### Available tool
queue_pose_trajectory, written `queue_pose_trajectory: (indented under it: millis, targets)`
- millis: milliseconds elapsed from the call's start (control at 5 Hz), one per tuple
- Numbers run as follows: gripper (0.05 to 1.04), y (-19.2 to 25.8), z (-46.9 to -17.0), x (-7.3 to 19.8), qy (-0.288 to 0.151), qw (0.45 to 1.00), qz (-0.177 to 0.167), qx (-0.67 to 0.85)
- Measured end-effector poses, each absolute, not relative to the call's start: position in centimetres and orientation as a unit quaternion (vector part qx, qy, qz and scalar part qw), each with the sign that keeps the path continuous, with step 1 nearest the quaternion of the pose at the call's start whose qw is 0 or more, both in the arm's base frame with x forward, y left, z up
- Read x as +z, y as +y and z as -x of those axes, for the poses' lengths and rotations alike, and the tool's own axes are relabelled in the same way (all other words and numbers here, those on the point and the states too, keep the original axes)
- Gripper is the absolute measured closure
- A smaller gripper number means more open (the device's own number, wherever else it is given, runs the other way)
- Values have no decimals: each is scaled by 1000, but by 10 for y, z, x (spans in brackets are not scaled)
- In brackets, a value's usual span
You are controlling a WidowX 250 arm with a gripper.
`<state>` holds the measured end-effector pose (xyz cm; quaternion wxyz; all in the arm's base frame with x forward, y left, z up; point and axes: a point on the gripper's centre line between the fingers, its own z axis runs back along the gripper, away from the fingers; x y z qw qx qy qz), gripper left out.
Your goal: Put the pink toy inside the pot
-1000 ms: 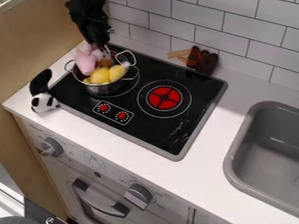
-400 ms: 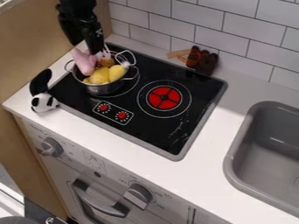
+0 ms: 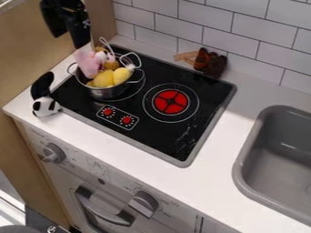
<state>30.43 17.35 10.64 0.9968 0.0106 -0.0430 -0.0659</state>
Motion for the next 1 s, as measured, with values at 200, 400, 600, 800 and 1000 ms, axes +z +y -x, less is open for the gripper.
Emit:
queue_pose_trajectory:
  millis: [200,400,600,800,1000]
  targets:
    - [84,157,-295,115,-35,998,-28,-51]
    - [84,126,-286,121,-27,999,-35,-26]
    - [84,97,-282,122,-26,999,-34,-8]
    - [84,67,-281,122,-28,999,-31,13]
    - [84,46,-281,118,-29,999,-23,20]
